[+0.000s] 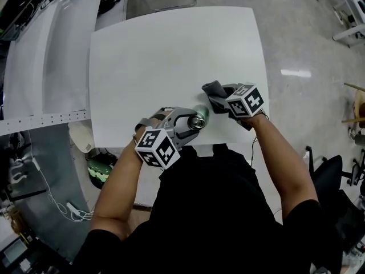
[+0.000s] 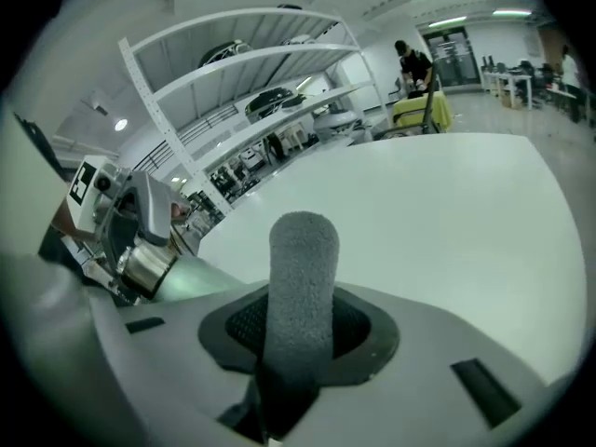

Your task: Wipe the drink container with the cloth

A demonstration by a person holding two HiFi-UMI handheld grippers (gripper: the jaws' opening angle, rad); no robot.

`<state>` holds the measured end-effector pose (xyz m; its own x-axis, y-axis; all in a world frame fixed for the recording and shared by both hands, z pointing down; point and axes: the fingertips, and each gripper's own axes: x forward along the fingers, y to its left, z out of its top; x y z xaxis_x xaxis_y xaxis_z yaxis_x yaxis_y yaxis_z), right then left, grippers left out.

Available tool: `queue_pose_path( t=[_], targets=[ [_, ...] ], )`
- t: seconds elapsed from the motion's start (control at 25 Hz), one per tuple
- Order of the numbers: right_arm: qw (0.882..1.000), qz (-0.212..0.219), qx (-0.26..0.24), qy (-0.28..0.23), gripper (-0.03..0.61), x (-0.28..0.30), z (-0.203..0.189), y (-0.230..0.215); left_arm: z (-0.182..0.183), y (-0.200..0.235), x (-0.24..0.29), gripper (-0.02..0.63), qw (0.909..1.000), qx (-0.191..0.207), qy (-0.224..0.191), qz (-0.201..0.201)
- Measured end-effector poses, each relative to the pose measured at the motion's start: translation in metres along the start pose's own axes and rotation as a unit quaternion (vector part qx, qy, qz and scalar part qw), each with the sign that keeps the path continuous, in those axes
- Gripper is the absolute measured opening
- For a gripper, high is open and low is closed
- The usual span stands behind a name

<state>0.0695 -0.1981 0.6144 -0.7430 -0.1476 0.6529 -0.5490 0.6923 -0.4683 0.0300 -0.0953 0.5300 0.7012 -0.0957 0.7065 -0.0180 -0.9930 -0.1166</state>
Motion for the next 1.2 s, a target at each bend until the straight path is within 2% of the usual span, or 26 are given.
queue_pose_path(
  t=[0.2, 0.36, 0.52, 0.88, 1.04, 1.2],
  targets=[
    [0.995, -0.020, 0.063, -0.081, 0.110, -0.042, 0.015, 0.001, -0.002, 0.002, 0.000, 0.244, 0.9997, -0.022, -0.008, 0.008],
    [0.984, -0.045, 0.103, -0.135, 0.110, -0.072, 0.023, 0.005, -0.001, 0.007, 0.003, 0.244, 0.9984, -0.050, -0.019, 0.020],
    [0.975, -0.049, 0.122, -0.177, 0.110, -0.094, 0.028, 0.018, 0.002, 0.012, 0.007, 0.244, 0.9960, -0.079, -0.028, 0.030],
    [0.970, -0.059, 0.120, -0.203, 0.110, -0.114, 0.024, 0.039, 0.004, 0.030, 0.013, 0.242, 0.9818, -0.172, -0.041, 0.069],
    [0.971, -0.062, 0.109, -0.204, 0.110, -0.118, 0.025, 0.044, 0.006, 0.043, 0.011, 0.241, 0.9700, -0.220, -0.054, 0.089],
    [0.972, -0.068, 0.103, -0.202, 0.110, -0.119, 0.024, 0.042, 0.001, 0.061, 0.007, 0.241, 0.9577, -0.257, -0.047, 0.121]
  ],
)
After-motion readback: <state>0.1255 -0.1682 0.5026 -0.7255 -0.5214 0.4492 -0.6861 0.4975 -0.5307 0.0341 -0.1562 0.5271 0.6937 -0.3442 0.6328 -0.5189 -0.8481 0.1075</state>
